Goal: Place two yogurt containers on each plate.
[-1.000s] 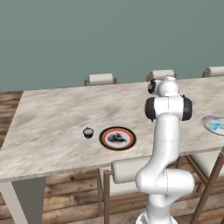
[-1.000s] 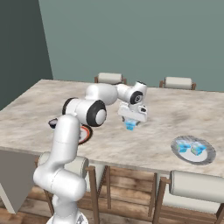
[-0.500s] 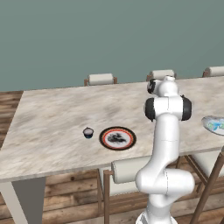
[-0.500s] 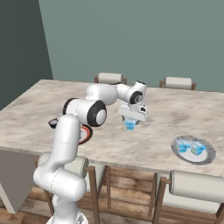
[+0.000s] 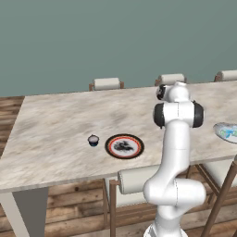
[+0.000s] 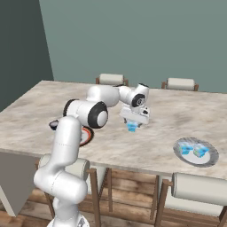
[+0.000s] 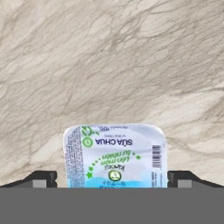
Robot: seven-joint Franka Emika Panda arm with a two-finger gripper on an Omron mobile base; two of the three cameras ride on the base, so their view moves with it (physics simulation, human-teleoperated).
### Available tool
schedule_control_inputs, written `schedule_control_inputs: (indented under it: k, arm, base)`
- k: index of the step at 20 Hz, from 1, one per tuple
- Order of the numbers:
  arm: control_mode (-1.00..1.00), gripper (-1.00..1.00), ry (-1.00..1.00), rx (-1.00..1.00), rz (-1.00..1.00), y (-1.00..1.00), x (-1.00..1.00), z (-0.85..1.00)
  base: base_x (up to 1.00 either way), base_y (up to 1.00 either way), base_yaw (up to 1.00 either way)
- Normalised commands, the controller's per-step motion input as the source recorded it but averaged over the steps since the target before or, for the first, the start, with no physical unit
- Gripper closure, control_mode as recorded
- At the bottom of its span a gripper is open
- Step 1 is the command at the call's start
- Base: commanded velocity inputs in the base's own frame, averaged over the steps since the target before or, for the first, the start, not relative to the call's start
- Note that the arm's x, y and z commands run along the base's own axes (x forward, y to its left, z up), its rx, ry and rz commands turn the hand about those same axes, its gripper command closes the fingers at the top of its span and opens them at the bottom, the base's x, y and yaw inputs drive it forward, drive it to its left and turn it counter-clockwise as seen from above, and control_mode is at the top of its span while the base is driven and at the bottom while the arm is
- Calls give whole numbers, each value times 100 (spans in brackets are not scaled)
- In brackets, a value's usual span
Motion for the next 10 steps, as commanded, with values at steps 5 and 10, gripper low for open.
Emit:
schedule_control_inputs:
  k: [5, 10]
  arm:
    - [-100, -100, -15, 0, 0, 0, -17, -12]
    - [-100, -100, -19, 0, 0, 6, -7, -3]
  base:
    - [0, 0, 0]
    - [0, 0, 0]
